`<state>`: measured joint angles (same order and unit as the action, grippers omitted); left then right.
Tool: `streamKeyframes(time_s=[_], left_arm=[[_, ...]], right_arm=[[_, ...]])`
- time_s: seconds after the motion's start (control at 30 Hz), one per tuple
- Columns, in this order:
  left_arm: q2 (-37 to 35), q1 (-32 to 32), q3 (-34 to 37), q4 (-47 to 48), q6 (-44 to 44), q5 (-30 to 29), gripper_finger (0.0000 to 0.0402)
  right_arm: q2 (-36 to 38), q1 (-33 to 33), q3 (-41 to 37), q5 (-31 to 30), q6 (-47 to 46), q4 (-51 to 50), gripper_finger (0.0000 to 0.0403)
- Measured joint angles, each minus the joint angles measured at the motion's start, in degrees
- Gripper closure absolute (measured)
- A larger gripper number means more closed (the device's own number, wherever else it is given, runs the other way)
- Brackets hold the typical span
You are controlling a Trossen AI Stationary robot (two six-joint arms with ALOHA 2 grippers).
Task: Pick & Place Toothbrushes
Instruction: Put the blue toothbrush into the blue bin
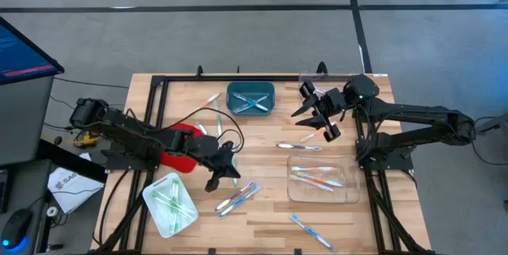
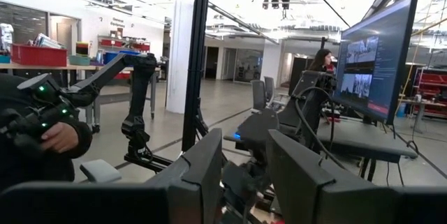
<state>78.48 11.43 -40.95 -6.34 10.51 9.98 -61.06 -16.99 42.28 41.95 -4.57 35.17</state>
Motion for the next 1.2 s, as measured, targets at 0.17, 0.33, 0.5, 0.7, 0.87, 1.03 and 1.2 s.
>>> streamKeyframes(time_s=[0.17,0.33,0.5,0.7,0.87,1.03,1.2], left_arm=[[0.0,1.9,0.0,-3.5,1.4,-0.7,0.0401],[1.0,8.3,0.0,-3.8,1.8,-7.7,0.0401],[5.7,12.0,-0.5,-3.7,6.8,-11.1,0.0401],[14.7,17.9,-7.1,-2.0,7.1,-15.2,0.0401],[17.5,24.6,-15.4,6.7,5.2,-28.2,0.0401],[17.0,29.5,-16.8,6.9,9.7,-32.0,0.0401],[14.6,35.3,-15.2,7.4,14.2,-37.2,0.0401]], right_arm=[[0.0,1.1,0.0,0.0,-0.1,0.0,0.0294],[0.0,5.0,0.0,-0.1,-2.1,0.8,0.0294],[0.0,10.9,0.0,-4.6,-1.2,0.9,0.0294],[-1.1,19.9,0.0,-16.6,-0.9,1.8,0.0294],[-5.0,29.4,0.1,-27.5,-0.9,6.2,0.0294],[-9.8,38.1,1.4,-37.9,0.5,10.5,0.0294],[-15.0,47.5,7.0,-45.5,3.8,10.0,0.0294]])
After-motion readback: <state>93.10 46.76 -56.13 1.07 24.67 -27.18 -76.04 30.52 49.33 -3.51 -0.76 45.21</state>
